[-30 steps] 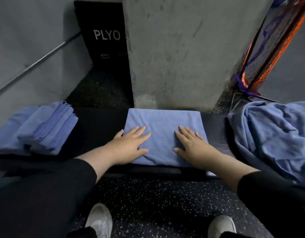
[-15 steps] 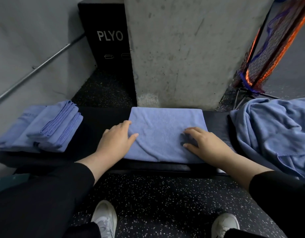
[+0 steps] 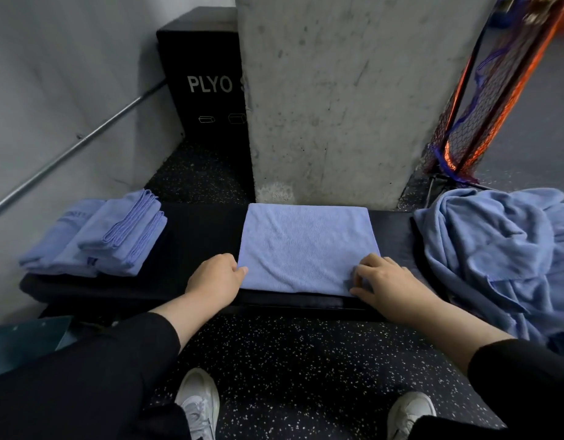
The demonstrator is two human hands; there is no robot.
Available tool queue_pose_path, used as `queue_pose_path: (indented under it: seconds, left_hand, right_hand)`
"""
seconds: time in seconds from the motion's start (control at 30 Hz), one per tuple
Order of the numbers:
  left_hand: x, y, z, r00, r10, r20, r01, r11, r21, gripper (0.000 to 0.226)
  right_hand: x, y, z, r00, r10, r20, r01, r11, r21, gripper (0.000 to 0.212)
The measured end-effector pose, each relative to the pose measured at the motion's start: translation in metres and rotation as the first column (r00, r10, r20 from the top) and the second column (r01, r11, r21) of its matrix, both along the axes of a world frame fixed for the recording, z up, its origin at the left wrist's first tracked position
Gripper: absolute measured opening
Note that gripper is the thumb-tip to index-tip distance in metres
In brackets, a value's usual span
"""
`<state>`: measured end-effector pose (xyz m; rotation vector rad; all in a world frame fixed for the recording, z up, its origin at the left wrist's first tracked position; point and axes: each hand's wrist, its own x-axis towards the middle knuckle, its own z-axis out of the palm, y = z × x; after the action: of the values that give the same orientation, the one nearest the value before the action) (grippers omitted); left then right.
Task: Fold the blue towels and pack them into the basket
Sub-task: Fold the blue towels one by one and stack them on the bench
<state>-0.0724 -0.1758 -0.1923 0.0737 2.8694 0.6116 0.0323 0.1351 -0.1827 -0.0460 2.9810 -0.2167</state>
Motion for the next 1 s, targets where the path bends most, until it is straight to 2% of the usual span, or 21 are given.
queue_pose_path:
  seconds: [0.13,0.27,0.37,0.43,0.5,0.57,0.63,0.73,0.8,0.9,1.0]
  left_hand:
    - [0.003,-0.015,0.003,0.999,-0.032,-0.022,0.031,0.999,-0.041,0.029]
    - [0.013,-0.021,0.006,0.943,-0.252,-0.219,0.215,0.960,-0.181,0.017]
    - [0.015,-0.015,0.001,0.813,-0.490,-0.316,0.434,0.870,-0.233,0.031]
    - [0.017,-0.010,-0.001,0.743,-0.597,-0.304,0.530,0.801,-0.277,0.045]
    - [0.020,-0.001,-0.002,0.713,-0.645,-0.275,0.574,0.762,-0.299,0.052]
    - [0.020,0.010,-0.003,0.703,-0.659,-0.267,0.587,0.750,-0.305,0.050]
    - [0.018,0.021,-0.002,0.707,-0.648,-0.281,0.571,0.759,-0.314,0.047]
    - [0.014,0.029,-0.004,0.752,-0.593,-0.289,0.506,0.800,-0.324,0.020]
    - [0.009,0.029,-0.005,0.781,-0.544,-0.306,0.451,0.831,-0.325,0.008]
    - [-0.004,0.020,-0.003,0.818,-0.469,-0.333,0.404,0.881,-0.248,0.013]
    - [-0.016,0.004,0.002,0.839,-0.468,-0.278,0.448,0.884,-0.137,0.013]
  right_hand:
    - [0.005,0.013,0.005,0.998,0.039,0.059,-0.035,0.997,-0.068,0.026]
    - [0.009,0.022,0.004,0.998,0.068,0.006,-0.067,0.996,-0.053,0.021]
    - [0.010,0.021,0.000,0.994,0.084,-0.065,-0.086,0.996,-0.026,0.015]
    - [0.009,0.019,-0.005,0.992,0.065,-0.105,-0.069,0.997,-0.035,0.019]
    - [0.007,0.013,-0.003,0.991,-0.028,-0.130,0.011,0.992,-0.129,0.017]
    - [0.002,0.010,0.001,0.980,-0.143,-0.137,0.110,0.969,-0.222,0.009]
    - [-0.003,0.009,0.003,0.972,-0.187,-0.141,0.146,0.956,-0.256,0.008]
    - [-0.007,0.010,0.003,0.969,-0.194,-0.153,0.148,0.952,-0.268,0.008]
    - [-0.009,0.012,0.000,0.972,-0.172,-0.162,0.131,0.963,-0.234,0.008]
    - [-0.009,0.018,-0.002,0.981,-0.080,-0.178,0.049,0.984,-0.171,0.012]
    - [-0.009,0.025,-0.006,0.984,0.016,-0.176,-0.037,0.992,-0.119,0.023]
